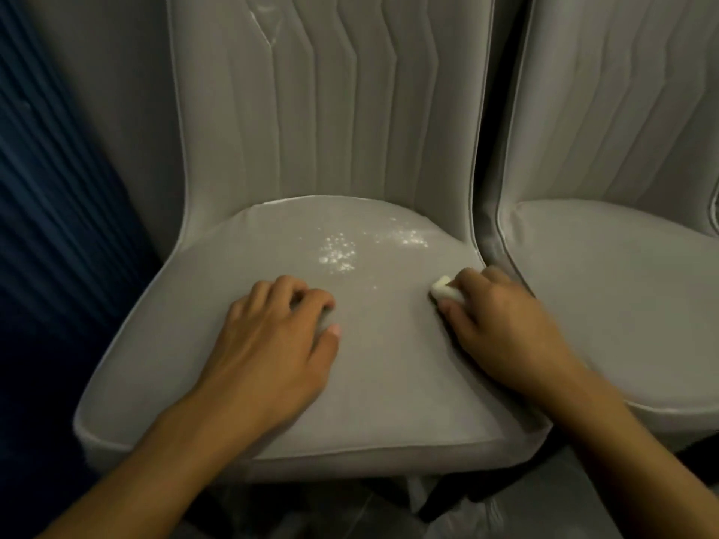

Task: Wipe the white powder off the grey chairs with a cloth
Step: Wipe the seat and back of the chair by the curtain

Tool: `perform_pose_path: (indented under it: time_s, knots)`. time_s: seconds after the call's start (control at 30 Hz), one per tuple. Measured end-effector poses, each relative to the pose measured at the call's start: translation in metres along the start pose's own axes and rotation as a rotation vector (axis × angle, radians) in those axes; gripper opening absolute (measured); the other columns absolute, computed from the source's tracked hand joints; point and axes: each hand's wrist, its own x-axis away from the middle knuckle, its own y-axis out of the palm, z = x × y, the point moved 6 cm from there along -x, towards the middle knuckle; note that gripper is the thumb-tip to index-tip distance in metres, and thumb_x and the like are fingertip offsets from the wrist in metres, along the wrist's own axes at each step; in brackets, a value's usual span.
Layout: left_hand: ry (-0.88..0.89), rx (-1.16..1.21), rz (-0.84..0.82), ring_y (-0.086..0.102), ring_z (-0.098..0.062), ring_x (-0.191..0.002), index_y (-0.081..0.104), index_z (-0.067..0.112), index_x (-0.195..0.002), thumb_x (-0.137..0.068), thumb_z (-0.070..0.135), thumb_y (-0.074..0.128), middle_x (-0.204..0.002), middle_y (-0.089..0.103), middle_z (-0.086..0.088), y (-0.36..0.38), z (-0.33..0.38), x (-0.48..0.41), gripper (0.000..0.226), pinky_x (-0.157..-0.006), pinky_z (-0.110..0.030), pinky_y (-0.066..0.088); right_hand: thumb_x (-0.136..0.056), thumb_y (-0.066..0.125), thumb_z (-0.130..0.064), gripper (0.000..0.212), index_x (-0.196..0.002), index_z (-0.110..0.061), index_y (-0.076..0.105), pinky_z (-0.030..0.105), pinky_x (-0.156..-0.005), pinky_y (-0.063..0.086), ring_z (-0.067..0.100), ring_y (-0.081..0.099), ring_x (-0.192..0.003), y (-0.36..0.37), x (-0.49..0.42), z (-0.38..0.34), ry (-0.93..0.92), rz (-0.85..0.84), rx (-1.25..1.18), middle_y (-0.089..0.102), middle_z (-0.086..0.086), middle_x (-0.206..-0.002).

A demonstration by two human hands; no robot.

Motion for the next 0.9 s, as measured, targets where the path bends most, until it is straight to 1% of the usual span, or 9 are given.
perform_pose_path:
  time_s: [0.17, 0.27, 0.33, 0.4, 0.53, 0.63, 0.73, 0.83, 0.9]
  knots:
    - [-0.011, -0.062, 0.011, 0.045, -0.017, -0.115, 0.050, 0.040, -0.123, -0.092, 0.059, 0.023, -0.126, 0.046, 0.009, 0.003, 0.006, 0.000, 0.045, -0.097, -0.039, 0.039, -0.095, 0.052, -0.051, 0.030, -0.111, -0.027, 0.059, 0.044, -0.076, 0.049, 0.025, 0.059, -0.086, 0.006, 0.025, -0.070, -0.274, -0.130, -0.115, 0.051, -0.002, -0.101]
    - [-0.008, -0.036, 0.016, 0.044, -0.017, -0.116, 0.051, 0.039, -0.126, -0.092, 0.059, 0.025, -0.127, 0.047, 0.009, 0.004, 0.003, 0.002, 0.047, -0.099, -0.039, 0.039, -0.095, 0.053, -0.050, 0.029, -0.110, -0.027, 0.062, 0.043, -0.076, 0.050, 0.025, 0.058, -0.088, -0.011, 0.012, -0.044, -0.178, -0.012, -0.115, 0.052, -0.002, -0.100]
    - [0.002, -0.032, 0.007, 0.044, -0.016, -0.117, 0.051, 0.039, -0.128, -0.093, 0.059, 0.024, -0.128, 0.047, 0.010, 0.004, 0.002, 0.005, 0.049, -0.101, -0.038, 0.038, -0.095, 0.053, -0.050, 0.028, -0.107, -0.026, 0.061, 0.039, -0.070, 0.048, 0.028, 0.058, -0.086, -0.021, 0.005, -0.011, -0.037, 0.079, 0.009, 0.049, 0.000, -0.101]
    - [0.005, -0.034, 0.010, 0.044, -0.016, -0.116, 0.051, 0.038, -0.129, -0.093, 0.058, 0.023, -0.128, 0.047, 0.010, 0.003, 0.002, 0.006, 0.049, -0.101, -0.037, 0.037, -0.095, 0.052, -0.050, 0.029, -0.107, -0.024, 0.060, 0.037, -0.069, 0.045, 0.032, 0.059, -0.088, -0.018, 0.005, 0.006, 0.052, 0.071, 0.107, 0.049, 0.002, -0.104]
    - [0.006, -0.042, 0.010, 0.044, -0.015, -0.118, 0.050, 0.039, -0.129, -0.093, 0.057, 0.021, -0.129, 0.046, 0.010, 0.002, 0.003, 0.006, 0.049, -0.102, -0.037, 0.037, -0.098, 0.048, -0.048, 0.029, -0.106, -0.022, 0.058, 0.043, -0.069, 0.051, 0.033, 0.061, -0.085, 0.001, 0.019, -0.029, -0.072, 0.057, 0.070, 0.049, 0.003, -0.102]
    - [0.013, -0.053, 0.011, 0.044, -0.015, -0.117, 0.048, 0.040, -0.128, -0.093, 0.058, 0.020, -0.129, 0.045, 0.011, 0.003, 0.003, 0.004, 0.048, -0.100, -0.036, 0.037, -0.097, 0.047, -0.051, 0.028, -0.102, -0.025, 0.056, 0.042, -0.066, 0.049, 0.028, 0.060, -0.080, 0.011, 0.033, -0.069, -0.206, 0.007, -0.015, 0.049, 0.000, -0.100]
    - [0.017, -0.048, 0.015, 0.044, -0.013, -0.116, 0.048, 0.041, -0.127, -0.095, 0.055, 0.020, -0.128, 0.045, 0.011, 0.003, 0.001, 0.004, 0.045, -0.097, -0.035, 0.037, -0.096, 0.050, -0.053, 0.027, -0.108, -0.030, 0.059, 0.040, -0.069, 0.050, 0.021, 0.058, -0.082, 0.015, 0.036, -0.089, -0.294, -0.059, -0.092, 0.048, -0.005, -0.101]
    - [0.015, -0.021, 0.032, 0.041, -0.011, -0.114, 0.048, 0.042, -0.126, -0.098, 0.052, 0.022, -0.127, 0.044, 0.014, 0.003, -0.001, 0.005, 0.040, -0.096, -0.034, 0.035, -0.096, 0.050, -0.053, 0.033, -0.120, -0.033, 0.059, 0.041, -0.075, 0.051, 0.024, 0.060, -0.092, 0.001, 0.018, -0.063, -0.175, 0.007, -0.073, 0.049, -0.004, -0.107]
    - [0.012, -0.008, 0.038, 0.041, -0.010, -0.114, 0.049, 0.042, -0.126, -0.098, 0.052, 0.023, -0.126, 0.044, 0.015, 0.003, -0.001, 0.005, 0.041, -0.097, -0.033, 0.035, -0.097, 0.048, -0.053, 0.034, -0.121, -0.031, 0.058, 0.044, -0.077, 0.053, 0.026, 0.060, -0.090, -0.006, 0.010, -0.040, -0.053, 0.053, -0.005, 0.050, -0.002, -0.110]
